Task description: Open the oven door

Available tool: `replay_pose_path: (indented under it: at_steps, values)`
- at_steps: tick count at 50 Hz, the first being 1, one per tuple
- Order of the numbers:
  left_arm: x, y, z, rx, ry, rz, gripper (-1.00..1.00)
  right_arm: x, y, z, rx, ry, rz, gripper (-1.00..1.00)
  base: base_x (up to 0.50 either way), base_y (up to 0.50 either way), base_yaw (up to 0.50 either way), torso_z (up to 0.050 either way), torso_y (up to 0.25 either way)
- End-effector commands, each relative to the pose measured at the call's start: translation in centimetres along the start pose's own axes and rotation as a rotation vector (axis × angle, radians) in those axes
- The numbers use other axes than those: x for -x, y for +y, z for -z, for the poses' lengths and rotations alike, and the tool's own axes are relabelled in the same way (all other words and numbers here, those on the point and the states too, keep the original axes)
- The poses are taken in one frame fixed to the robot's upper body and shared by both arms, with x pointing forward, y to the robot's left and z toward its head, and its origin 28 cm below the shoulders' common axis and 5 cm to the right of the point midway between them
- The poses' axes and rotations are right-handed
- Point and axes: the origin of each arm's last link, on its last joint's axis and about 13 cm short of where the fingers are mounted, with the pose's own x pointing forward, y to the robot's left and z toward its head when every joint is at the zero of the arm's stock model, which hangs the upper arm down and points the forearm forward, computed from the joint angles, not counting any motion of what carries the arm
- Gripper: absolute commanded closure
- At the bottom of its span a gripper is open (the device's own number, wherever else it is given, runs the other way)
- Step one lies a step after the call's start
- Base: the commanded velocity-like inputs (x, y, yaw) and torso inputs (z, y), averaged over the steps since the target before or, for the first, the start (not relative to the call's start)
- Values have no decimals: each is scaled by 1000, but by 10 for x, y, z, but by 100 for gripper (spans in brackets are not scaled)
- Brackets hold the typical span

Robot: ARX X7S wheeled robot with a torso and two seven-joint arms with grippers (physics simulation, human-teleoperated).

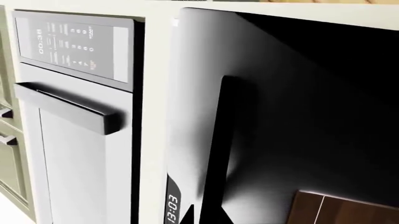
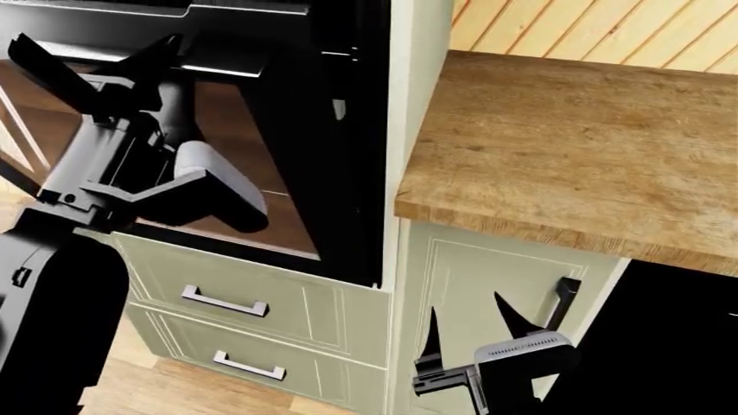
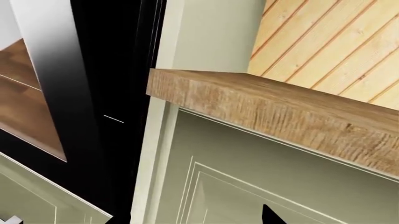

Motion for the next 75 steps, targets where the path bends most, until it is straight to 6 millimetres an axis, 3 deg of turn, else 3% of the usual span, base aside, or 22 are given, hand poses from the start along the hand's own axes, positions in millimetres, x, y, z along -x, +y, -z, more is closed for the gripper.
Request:
replay_pose_path:
  at_steps: [1,75]
  values:
    - [9,11,-21,-23,-102,-131,100,0,0,1,-1,0,-1,-100,0,0,0,0,10]
    - [73,-8,-18,2,-57,-207,100,1,0,-1,-13,-14,0,-100,0,0,0,1,3]
